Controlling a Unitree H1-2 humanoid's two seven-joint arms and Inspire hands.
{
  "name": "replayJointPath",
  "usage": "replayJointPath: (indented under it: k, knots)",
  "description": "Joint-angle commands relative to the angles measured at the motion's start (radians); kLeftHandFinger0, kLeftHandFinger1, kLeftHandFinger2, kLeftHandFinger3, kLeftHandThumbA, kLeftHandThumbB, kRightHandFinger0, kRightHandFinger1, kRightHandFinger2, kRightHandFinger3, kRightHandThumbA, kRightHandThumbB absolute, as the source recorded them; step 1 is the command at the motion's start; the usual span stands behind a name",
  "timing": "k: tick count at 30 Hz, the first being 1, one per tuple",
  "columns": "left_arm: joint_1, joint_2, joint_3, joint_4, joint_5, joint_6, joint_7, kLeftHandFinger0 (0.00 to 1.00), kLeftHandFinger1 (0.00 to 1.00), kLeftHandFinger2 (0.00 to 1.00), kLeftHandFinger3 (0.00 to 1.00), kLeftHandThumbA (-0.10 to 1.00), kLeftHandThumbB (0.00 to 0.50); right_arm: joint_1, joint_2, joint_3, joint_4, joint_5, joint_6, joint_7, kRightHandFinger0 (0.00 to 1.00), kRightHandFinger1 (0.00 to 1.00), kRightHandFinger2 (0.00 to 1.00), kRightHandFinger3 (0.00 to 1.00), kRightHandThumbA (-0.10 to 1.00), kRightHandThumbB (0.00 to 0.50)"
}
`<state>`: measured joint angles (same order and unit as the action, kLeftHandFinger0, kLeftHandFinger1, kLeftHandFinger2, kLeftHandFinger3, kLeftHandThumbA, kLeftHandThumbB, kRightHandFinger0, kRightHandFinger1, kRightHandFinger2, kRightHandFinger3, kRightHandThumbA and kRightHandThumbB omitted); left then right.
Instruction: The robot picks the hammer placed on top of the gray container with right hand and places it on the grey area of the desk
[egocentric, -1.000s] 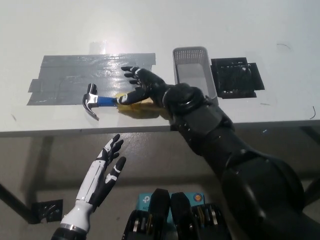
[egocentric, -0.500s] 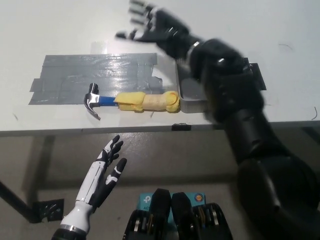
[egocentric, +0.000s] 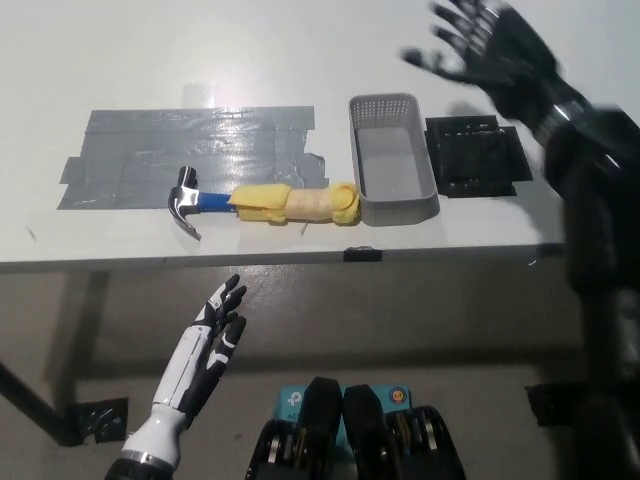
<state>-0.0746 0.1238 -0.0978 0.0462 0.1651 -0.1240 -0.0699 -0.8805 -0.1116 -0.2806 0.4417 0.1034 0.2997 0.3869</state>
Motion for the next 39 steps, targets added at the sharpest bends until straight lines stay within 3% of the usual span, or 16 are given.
replayJointPath:
  k: [1, 4, 7, 10, 11, 12, 13, 14, 15, 19, 20, 21, 23, 24, 30, 39]
  knots:
    - [-0.021, 0.001, 0.047, 0.028, -0.035, -0.086, 0.040, 1.00, 1.00, 1.00, 1.00, 0.97, 0.131, 0.352, -0.276, 0.091, -1.213, 0.733, 0.170, 0.057, 1.00, 1.00, 1.00, 1.00, 1.00, 0.500]
    - [-0.021, -0.002, 0.045, 0.029, -0.045, -0.077, 0.030, 1.00, 1.00, 1.00, 1.00, 0.96, 0.126, 0.506, -0.226, 0.055, -1.231, 0.749, 0.170, 0.090, 1.00, 1.00, 1.00, 1.00, 1.00, 0.485]
    - [0.006, -0.004, 0.043, 0.019, -0.046, -0.074, 0.030, 1.00, 1.00, 1.00, 1.00, 0.96, 0.128, 0.648, -0.186, 0.047, -1.239, 0.708, 0.142, 0.124, 1.00, 1.00, 1.00, 1.00, 1.00, 0.500]
    - [0.025, 0.000, 0.046, 0.014, -0.047, -0.078, 0.031, 1.00, 1.00, 1.00, 1.00, 0.96, 0.118, 0.747, -0.127, 0.064, -1.194, 0.632, 0.086, 0.144, 1.00, 1.00, 1.00, 1.00, 1.00, 0.477]
    - [0.027, -0.003, 0.048, 0.014, -0.051, -0.075, 0.032, 1.00, 1.00, 1.00, 1.00, 0.95, 0.109, 0.789, -0.090, 0.076, -1.154, 0.539, 0.023, 0.152, 1.00, 1.00, 1.00, 1.00, 1.00, 0.432]
    - [0.030, -0.004, 0.047, 0.016, -0.048, -0.077, 0.035, 1.00, 1.00, 1.00, 1.00, 0.94, 0.109, 0.810, -0.073, 0.085, -1.131, 0.481, -0.009, 0.150, 1.00, 1.00, 1.00, 1.00, 1.00, 0.431]
    - [0.032, -0.004, 0.047, 0.016, -0.046, -0.078, 0.035, 1.00, 1.00, 1.00, 1.00, 0.94, 0.108, 0.820, -0.068, 0.090, -1.124, 0.461, -0.020, 0.146, 1.00, 1.00, 1.00, 1.00, 1.00, 0.354]
    - [0.035, -0.005, 0.047, 0.020, -0.047, -0.083, 0.036, 1.00, 1.00, 1.00, 1.00, 0.94, 0.107, 0.838, -0.052, 0.103, -1.087, 0.398, -0.066, 0.145, 1.00, 1.00, 1.00, 1.00, 1.00, 0.420]
    - [0.034, -0.006, 0.048, 0.025, -0.048, -0.088, 0.037, 1.00, 1.00, 1.00, 1.00, 0.94, 0.104, 0.855, -0.033, 0.123, -1.018, 0.307, -0.132, 0.140, 1.00, 1.00, 1.00, 1.00, 1.00, 0.413]
    - [0.051, 0.002, 0.048, 0.025, -0.050, -0.090, 0.028, 1.00, 1.00, 1.00, 1.00, 0.96, 0.106, 0.902, 0.041, 0.153, -0.810, 0.182, -0.256, 0.081, 1.00, 1.00, 1.00, 1.00, 1.00, 0.332]
    - [0.055, 0.002, 0.047, 0.025, -0.050, -0.092, 0.027, 1.00, 1.00, 1.00, 1.00, 0.96, 0.106, 0.909, 0.042, 0.157, -0.807, 0.179, -0.261, 0.075, 1.00, 1.00, 1.00, 1.00, 1.00, 0.330]
    - [0.057, 0.001, 0.048, 0.029, -0.050, -0.094, 0.025, 1.00, 1.00, 1.00, 1.00, 0.97, 0.106, 0.920, 0.074, 0.165, -0.775, 0.156, -0.268, 0.037, 1.00, 1.00, 1.00, 1.00, 1.00, 0.266]
    - [0.078, -0.002, 0.047, 0.024, -0.052, -0.090, 0.019, 1.00, 1.00, 1.00, 1.00, 0.98, 0.106, 0.954, 0.105, 0.182, -0.757, 0.134, -0.250, 0.002, 1.00, 1.00, 1.00, 1.00, 1.00, 0.258]
    - [0.085, -0.004, 0.047, 0.028, -0.049, -0.096, 0.022, 1.00, 1.00, 1.00, 1.00, 0.98, 0.109, 0.961, 0.113, 0.192, -0.700, 0.119, -0.297, 0.006, 1.00, 1.00, 1.00, 1.00, 1.00, 0.205]
    - [0.097, 0.003, 0.055, 0.025, -0.048, -0.100, 0.017, 1.00, 1.00, 1.00, 1.00, 0.98, 0.095, 0.946, 0.091, 0.223, -0.556, 0.011, -0.374, -0.035, 1.00, 1.00, 1.00, 1.00, 1.00, 0.121]
    - [0.082, 0.003, 0.072, 0.016, -0.059, -0.093, 0.015, 1.00, 1.00, 1.00, 1.00, 0.95, 0.087, 0.892, 0.061, 0.255, -0.446, -0.012, -0.440, -0.056, 1.00, 1.00, 1.00, 1.00, 1.00, 0.088]
